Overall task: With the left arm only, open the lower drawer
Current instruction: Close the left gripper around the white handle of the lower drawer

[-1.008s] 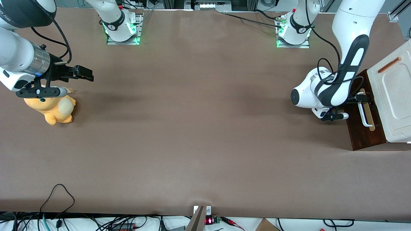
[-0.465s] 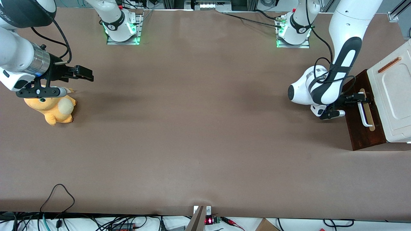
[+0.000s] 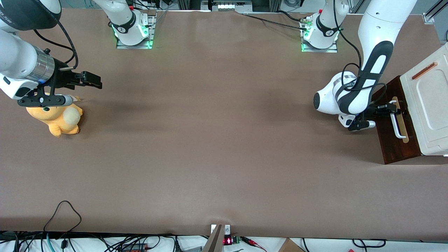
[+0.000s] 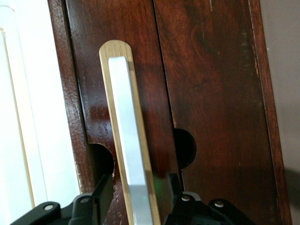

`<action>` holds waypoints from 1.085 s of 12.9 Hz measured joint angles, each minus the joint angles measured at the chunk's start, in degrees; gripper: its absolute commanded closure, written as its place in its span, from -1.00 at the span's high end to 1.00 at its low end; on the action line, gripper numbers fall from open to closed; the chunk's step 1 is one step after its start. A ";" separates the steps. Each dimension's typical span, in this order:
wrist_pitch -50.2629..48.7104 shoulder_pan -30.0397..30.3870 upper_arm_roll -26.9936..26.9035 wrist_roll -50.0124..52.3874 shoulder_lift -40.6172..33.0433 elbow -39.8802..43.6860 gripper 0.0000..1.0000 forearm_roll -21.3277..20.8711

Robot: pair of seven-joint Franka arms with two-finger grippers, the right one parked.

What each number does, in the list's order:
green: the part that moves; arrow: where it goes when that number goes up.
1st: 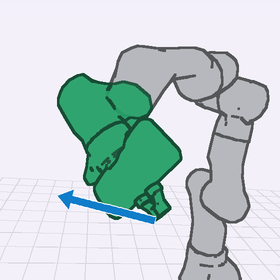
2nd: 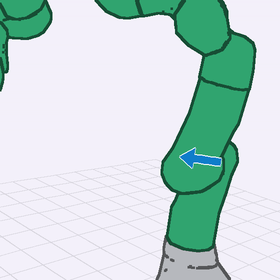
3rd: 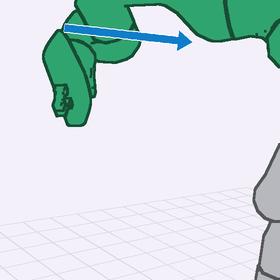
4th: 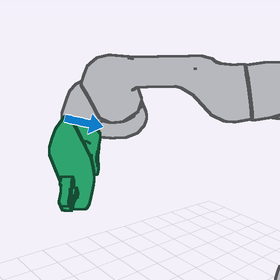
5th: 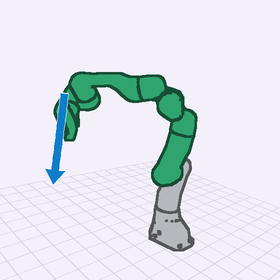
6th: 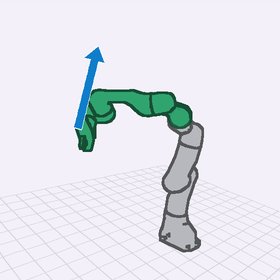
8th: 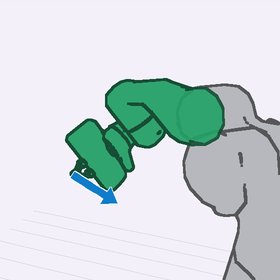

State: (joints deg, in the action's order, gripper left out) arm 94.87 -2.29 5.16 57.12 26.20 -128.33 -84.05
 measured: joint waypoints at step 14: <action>0.27 0.10 -0.43 0.01 0.35 0.00 -0.17 -0.57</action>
State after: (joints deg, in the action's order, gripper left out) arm 95.14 -2.19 4.73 57.13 26.55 -128.33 -84.62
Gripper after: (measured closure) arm 0.573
